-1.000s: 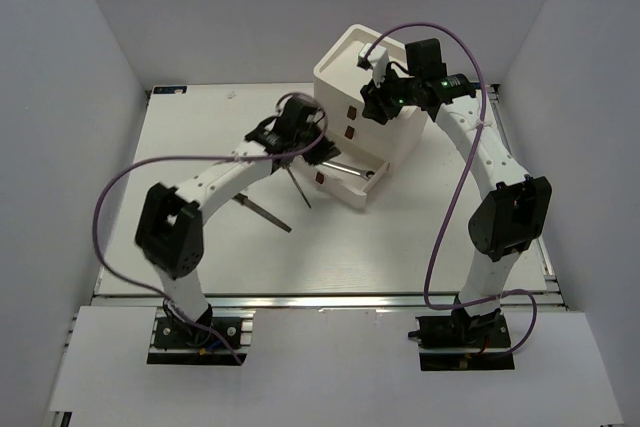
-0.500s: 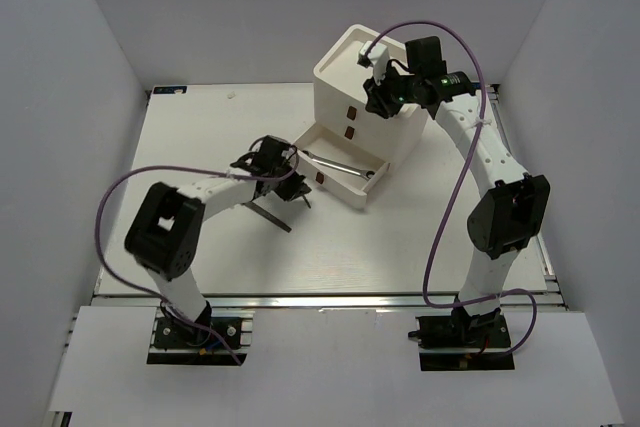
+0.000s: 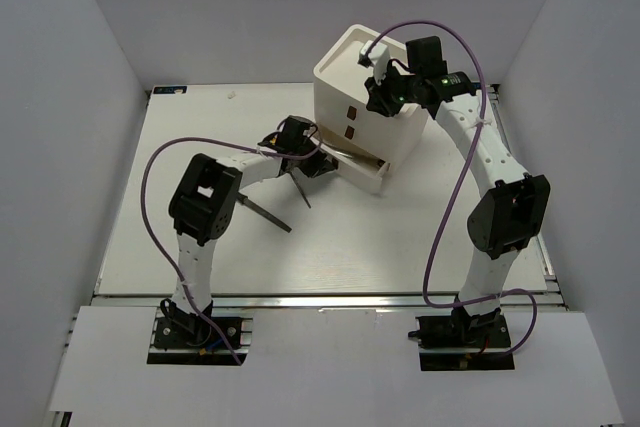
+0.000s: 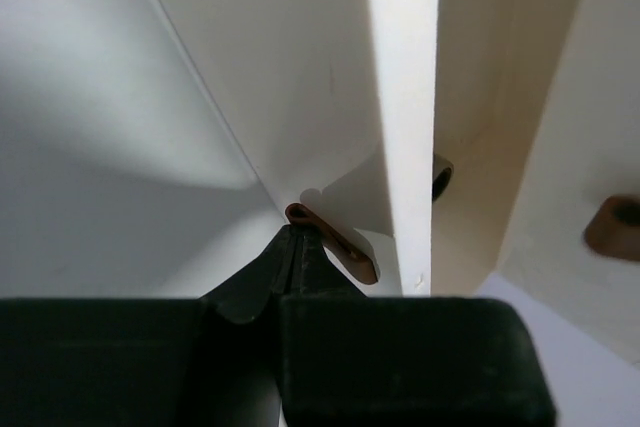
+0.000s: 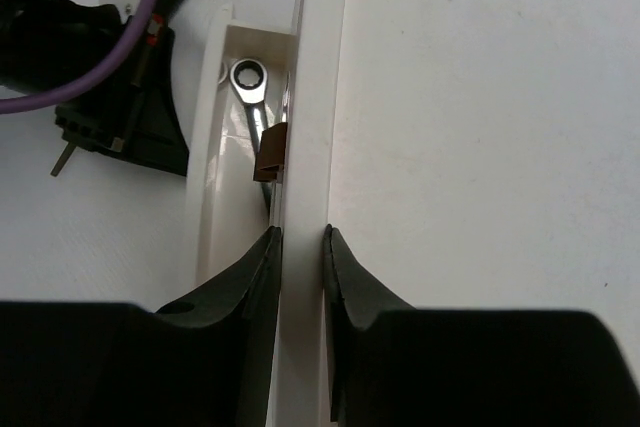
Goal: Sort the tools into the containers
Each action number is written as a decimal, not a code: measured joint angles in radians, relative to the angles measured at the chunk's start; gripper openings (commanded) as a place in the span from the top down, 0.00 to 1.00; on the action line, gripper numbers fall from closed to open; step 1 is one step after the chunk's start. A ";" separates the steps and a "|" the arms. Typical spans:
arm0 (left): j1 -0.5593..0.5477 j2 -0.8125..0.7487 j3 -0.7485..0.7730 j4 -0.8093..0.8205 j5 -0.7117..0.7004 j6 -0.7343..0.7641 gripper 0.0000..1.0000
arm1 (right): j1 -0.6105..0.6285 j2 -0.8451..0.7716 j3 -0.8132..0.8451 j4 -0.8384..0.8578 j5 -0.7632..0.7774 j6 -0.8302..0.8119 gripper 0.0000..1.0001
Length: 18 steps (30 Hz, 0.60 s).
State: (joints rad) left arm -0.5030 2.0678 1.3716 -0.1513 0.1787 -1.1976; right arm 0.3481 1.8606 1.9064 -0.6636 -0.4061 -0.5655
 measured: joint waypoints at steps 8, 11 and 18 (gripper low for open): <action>-0.004 0.192 0.238 0.085 0.036 -0.017 0.88 | 0.009 -0.003 -0.005 -0.001 0.010 -0.018 1.00; -0.004 0.237 0.294 0.091 0.064 -0.020 0.86 | 0.011 -0.005 -0.006 0.002 0.022 -0.019 1.00; -0.002 0.219 0.215 0.171 0.066 -0.015 0.60 | 0.013 -0.005 -0.007 0.002 0.032 -0.017 0.53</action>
State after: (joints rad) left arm -0.5045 2.2864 1.5864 0.0196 0.2443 -1.2129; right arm 0.3614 1.8557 1.8992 -0.6621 -0.3740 -0.5823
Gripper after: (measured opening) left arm 0.358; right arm 0.409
